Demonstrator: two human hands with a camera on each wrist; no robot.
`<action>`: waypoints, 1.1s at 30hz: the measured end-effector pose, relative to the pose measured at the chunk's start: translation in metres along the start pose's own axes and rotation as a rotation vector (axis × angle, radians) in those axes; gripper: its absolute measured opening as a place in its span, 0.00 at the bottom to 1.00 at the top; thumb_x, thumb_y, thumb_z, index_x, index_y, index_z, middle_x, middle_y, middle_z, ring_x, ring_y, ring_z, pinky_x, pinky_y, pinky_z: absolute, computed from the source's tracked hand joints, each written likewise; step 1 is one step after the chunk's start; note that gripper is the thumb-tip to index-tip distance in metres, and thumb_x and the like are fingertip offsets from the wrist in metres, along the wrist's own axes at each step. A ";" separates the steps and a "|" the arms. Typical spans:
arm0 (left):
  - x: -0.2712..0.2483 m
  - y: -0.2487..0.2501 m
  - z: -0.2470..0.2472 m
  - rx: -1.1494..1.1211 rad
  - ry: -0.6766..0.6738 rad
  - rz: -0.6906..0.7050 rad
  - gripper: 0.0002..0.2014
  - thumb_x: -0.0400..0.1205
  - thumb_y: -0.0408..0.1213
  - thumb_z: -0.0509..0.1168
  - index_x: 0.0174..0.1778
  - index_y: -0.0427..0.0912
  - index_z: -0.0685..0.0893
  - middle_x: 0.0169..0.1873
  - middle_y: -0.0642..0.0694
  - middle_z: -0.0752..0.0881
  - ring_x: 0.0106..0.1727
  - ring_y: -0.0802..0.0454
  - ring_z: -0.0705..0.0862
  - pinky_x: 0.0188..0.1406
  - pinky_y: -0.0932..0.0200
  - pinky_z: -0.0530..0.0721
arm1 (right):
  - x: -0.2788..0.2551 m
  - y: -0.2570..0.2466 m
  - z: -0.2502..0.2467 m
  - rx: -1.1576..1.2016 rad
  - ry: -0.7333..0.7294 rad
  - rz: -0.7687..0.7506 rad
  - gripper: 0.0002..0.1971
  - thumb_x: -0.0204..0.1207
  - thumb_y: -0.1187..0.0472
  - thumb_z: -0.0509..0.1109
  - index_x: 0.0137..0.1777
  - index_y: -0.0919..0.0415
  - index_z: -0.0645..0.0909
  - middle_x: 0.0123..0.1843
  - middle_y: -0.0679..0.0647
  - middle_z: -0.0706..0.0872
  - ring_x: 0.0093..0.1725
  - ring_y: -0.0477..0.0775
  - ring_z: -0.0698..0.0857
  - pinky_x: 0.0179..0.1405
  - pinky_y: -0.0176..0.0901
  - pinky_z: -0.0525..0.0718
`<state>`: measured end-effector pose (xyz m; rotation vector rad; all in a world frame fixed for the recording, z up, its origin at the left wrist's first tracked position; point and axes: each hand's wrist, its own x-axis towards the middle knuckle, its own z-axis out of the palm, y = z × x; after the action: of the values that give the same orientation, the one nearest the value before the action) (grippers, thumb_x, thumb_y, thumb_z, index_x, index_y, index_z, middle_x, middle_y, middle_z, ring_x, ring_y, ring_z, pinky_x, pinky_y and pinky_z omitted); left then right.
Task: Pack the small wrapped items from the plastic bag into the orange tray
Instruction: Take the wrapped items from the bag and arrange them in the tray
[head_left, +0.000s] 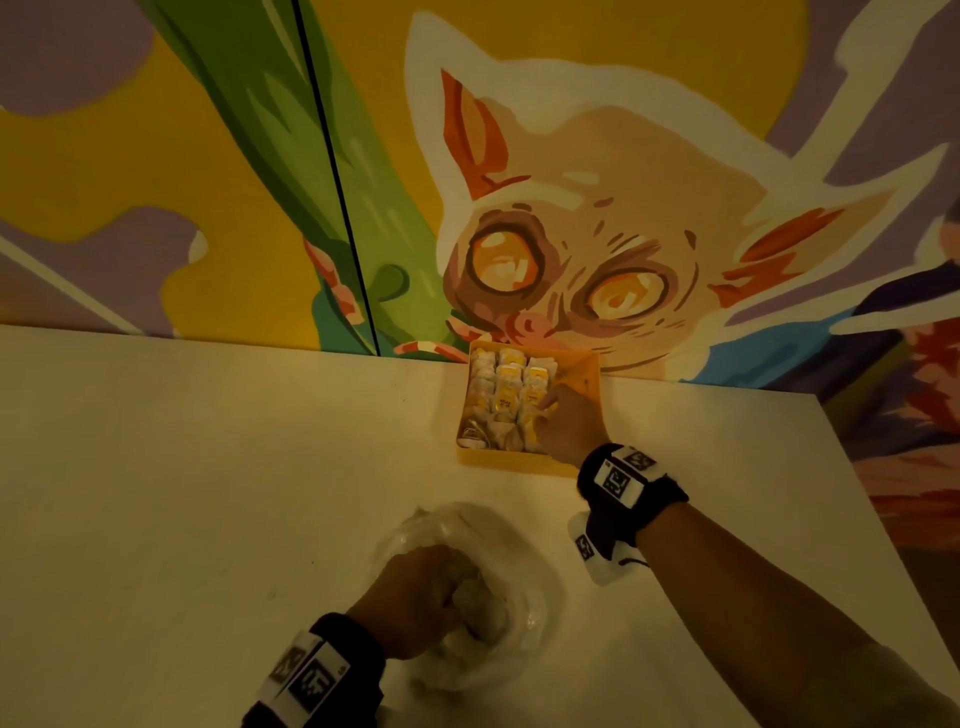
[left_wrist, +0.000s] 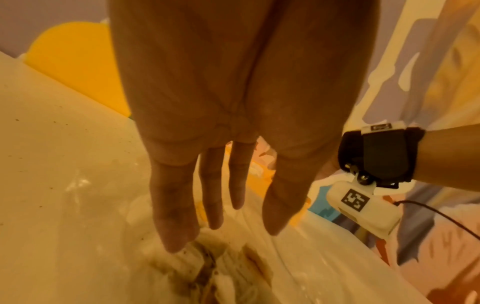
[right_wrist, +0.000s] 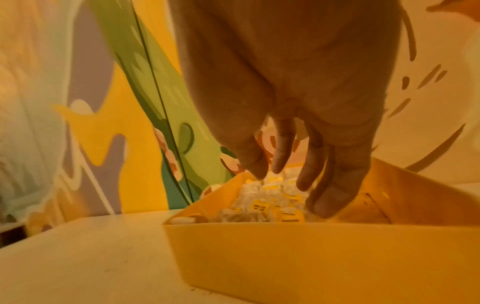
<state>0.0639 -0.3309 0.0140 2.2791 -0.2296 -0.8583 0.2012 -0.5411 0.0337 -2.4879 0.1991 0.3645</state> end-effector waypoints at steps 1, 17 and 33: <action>0.000 0.001 0.005 0.048 -0.051 -0.003 0.22 0.80 0.41 0.67 0.71 0.50 0.77 0.64 0.58 0.78 0.67 0.56 0.77 0.67 0.63 0.75 | -0.011 0.000 0.003 0.071 0.051 -0.008 0.10 0.80 0.63 0.66 0.60 0.59 0.77 0.49 0.56 0.84 0.47 0.58 0.83 0.42 0.46 0.82; 0.002 -0.009 0.051 0.357 -0.047 -0.117 0.37 0.76 0.44 0.70 0.80 0.58 0.61 0.76 0.46 0.63 0.72 0.41 0.71 0.73 0.47 0.74 | -0.137 0.033 0.066 -0.104 -0.320 -0.147 0.19 0.72 0.49 0.75 0.58 0.50 0.73 0.52 0.49 0.73 0.50 0.53 0.79 0.47 0.42 0.76; 0.000 -0.020 0.034 0.293 0.038 -0.044 0.31 0.76 0.49 0.71 0.76 0.55 0.69 0.74 0.49 0.72 0.74 0.44 0.73 0.76 0.50 0.72 | -0.141 0.040 0.061 0.246 -0.273 0.041 0.07 0.76 0.70 0.71 0.48 0.60 0.77 0.43 0.60 0.85 0.27 0.54 0.84 0.28 0.41 0.85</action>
<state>0.0409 -0.3341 -0.0179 2.5783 -0.3064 -0.8490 0.0451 -0.5289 0.0078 -2.1683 0.1713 0.6505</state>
